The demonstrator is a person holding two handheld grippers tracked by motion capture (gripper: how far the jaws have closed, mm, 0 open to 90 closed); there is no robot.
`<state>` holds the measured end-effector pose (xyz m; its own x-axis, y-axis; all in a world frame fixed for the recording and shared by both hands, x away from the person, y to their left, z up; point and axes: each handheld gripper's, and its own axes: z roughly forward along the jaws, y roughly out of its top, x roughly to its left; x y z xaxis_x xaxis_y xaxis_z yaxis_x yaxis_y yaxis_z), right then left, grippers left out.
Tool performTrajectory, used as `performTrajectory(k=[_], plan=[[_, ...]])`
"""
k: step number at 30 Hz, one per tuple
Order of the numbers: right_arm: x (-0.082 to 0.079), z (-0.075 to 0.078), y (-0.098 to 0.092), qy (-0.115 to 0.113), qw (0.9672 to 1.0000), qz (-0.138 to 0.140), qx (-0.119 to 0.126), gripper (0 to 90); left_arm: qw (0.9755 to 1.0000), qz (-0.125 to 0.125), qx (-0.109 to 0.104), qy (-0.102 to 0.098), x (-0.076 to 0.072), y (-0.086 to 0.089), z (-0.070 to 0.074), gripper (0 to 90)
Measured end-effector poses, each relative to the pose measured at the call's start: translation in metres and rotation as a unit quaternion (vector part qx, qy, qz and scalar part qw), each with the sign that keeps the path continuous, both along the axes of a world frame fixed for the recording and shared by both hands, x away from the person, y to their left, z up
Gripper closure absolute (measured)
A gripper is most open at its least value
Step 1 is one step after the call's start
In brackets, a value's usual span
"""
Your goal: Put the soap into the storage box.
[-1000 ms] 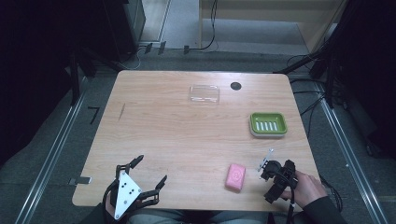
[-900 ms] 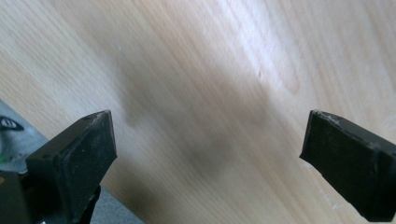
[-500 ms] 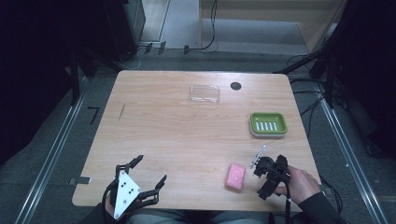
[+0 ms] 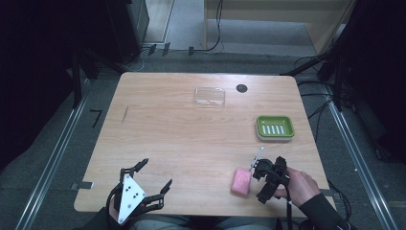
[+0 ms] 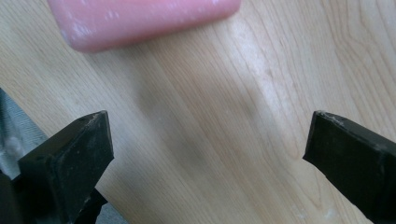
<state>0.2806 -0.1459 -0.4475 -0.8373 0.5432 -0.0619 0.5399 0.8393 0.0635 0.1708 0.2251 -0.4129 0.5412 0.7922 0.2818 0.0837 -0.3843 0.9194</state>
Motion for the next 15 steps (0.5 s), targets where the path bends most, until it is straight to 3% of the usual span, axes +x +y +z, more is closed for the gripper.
performTrajectory(k=[15], plan=[[0.007, -0.002, 0.021, 0.007, 0.9996, 0.025, 0.008, 0.1, 1.0000, -0.001, -0.001, 0.000, 0.001, -0.001, 0.000, 13.6]])
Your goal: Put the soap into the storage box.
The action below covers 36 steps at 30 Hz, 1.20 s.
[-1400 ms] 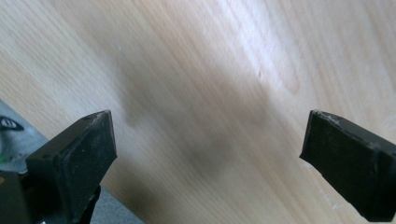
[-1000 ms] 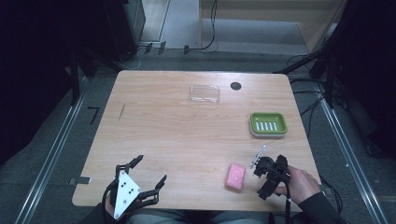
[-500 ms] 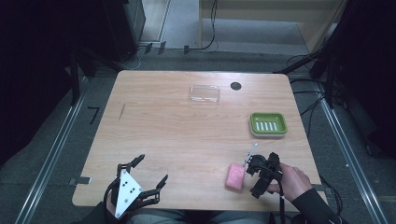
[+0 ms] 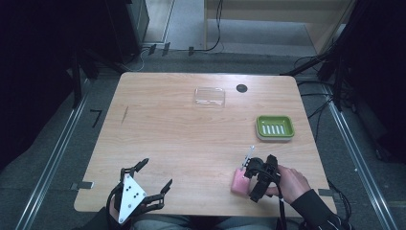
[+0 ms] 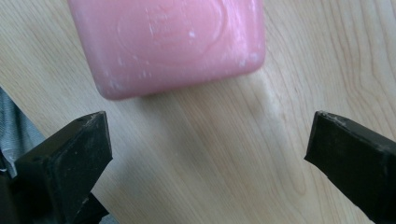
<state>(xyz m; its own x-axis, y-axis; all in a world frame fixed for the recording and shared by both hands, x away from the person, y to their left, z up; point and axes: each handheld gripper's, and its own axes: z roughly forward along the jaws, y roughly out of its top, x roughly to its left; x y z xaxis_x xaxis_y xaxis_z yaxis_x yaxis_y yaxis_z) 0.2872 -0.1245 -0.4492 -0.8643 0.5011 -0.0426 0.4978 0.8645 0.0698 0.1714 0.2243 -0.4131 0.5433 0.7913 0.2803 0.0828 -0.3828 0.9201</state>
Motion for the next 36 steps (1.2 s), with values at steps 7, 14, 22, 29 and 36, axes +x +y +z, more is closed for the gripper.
performTrajectory(k=[7, 14, 22, 29, 36], plan=[[0.004, 0.000, 0.012, 0.001, 0.9999, 0.016, 0.000, 0.0, 1.0000, -0.001, 0.002, -0.001, 0.000, 0.000, 0.000, 13.6], [0.008, -0.001, 0.021, 0.003, 0.9997, 0.024, -0.004, 0.0, 1.0000, -0.002, 0.001, -0.002, 0.000, 0.000, 0.000, 13.6], [0.010, -0.002, 0.028, 0.008, 0.9993, 0.036, -0.004, 0.0, 1.0000, -0.001, 0.001, -0.002, -0.001, 0.000, 0.000, 13.6], [0.012, -0.004, 0.036, 0.014, 0.9992, 0.038, 0.001, 0.0, 1.0000, -0.001, 0.001, -0.002, -0.001, 0.000, 0.000, 13.6], [0.015, -0.010, 0.043, 0.020, 0.9988, 0.045, -0.006, 0.0, 1.0000, -0.002, 0.001, -0.004, -0.001, 0.000, 0.000, 13.6]])
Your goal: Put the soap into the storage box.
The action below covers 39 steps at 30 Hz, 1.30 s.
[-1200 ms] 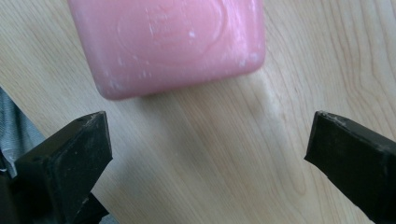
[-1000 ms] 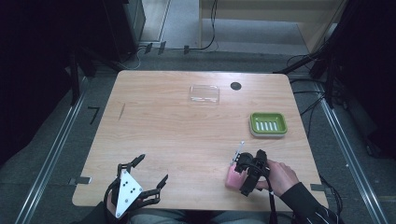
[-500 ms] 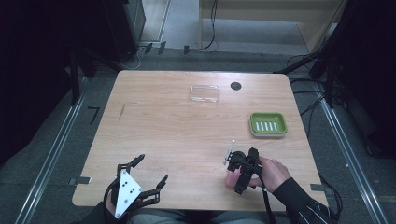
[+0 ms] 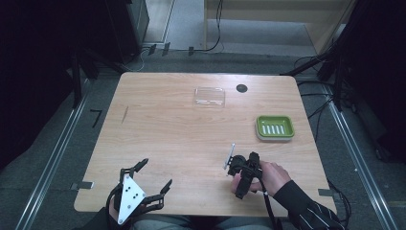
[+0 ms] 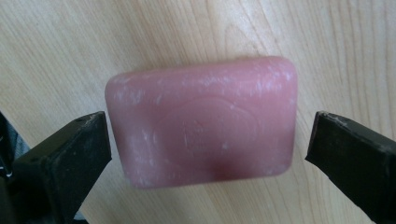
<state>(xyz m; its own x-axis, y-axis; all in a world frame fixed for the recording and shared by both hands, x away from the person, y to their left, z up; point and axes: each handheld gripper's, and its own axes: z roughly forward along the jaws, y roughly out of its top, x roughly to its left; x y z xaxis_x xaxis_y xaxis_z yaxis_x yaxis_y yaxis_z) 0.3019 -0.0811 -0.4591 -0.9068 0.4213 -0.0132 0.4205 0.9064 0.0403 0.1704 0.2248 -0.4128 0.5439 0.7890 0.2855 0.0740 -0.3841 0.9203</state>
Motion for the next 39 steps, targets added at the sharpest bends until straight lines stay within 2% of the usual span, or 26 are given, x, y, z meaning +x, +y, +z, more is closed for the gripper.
performTrajectory(k=[8, 10, 17, 39], plan=[[0.0019, -0.0050, 0.0067, 0.006, 0.9999, 0.006, -0.007, 0.2, 1.0000, 0.000, 0.000, -0.001, -0.0001, 0.0001, 0.0000, 13.6], [0.0016, -0.0052, 0.0074, 0.002, 0.9999, 0.009, -0.006, 1.5, 1.0000, -0.001, 0.001, -0.001, -0.0002, 0.0002, 0.0000, 13.6], [-0.0001, -0.0041, 0.0084, 0.000, 0.9998, 0.017, -0.006, 11.1, 1.0000, -0.001, 0.001, -0.001, -0.0003, 0.0000, 0.0000, 13.6], [-0.0017, -0.0093, 0.0104, -0.002, 0.9989, 0.042, -0.020, 13.2, 1.0000, -0.001, 0.001, -0.001, -0.0004, 0.0002, 0.0000, 13.6]])
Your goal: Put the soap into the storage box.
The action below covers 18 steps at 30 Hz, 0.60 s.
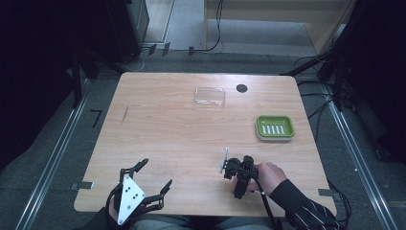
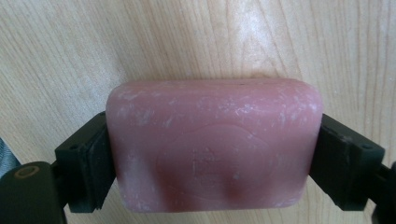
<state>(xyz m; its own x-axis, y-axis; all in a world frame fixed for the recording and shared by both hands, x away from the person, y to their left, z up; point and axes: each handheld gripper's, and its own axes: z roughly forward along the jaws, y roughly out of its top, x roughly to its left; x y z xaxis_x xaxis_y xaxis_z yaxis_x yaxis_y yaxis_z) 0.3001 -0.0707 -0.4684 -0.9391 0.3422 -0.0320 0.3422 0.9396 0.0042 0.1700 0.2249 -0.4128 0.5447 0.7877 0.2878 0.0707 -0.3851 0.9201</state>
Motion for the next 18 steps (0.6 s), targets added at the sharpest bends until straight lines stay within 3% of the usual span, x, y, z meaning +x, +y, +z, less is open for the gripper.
performTrajectory(k=[9, 18], plan=[[0.0005, 0.0010, -0.0008, 0.009, 1.0000, 0.003, -0.003, 13.5, 1.0000, 0.001, -0.001, -0.001, -0.0001, 0.0000, -0.0001, 13.6], [0.0007, 0.0036, -0.0027, 0.001, 0.9999, -0.001, -0.014, 13.5, 1.0000, 0.001, -0.002, -0.001, -0.0001, -0.0001, -0.0002, 13.6]])
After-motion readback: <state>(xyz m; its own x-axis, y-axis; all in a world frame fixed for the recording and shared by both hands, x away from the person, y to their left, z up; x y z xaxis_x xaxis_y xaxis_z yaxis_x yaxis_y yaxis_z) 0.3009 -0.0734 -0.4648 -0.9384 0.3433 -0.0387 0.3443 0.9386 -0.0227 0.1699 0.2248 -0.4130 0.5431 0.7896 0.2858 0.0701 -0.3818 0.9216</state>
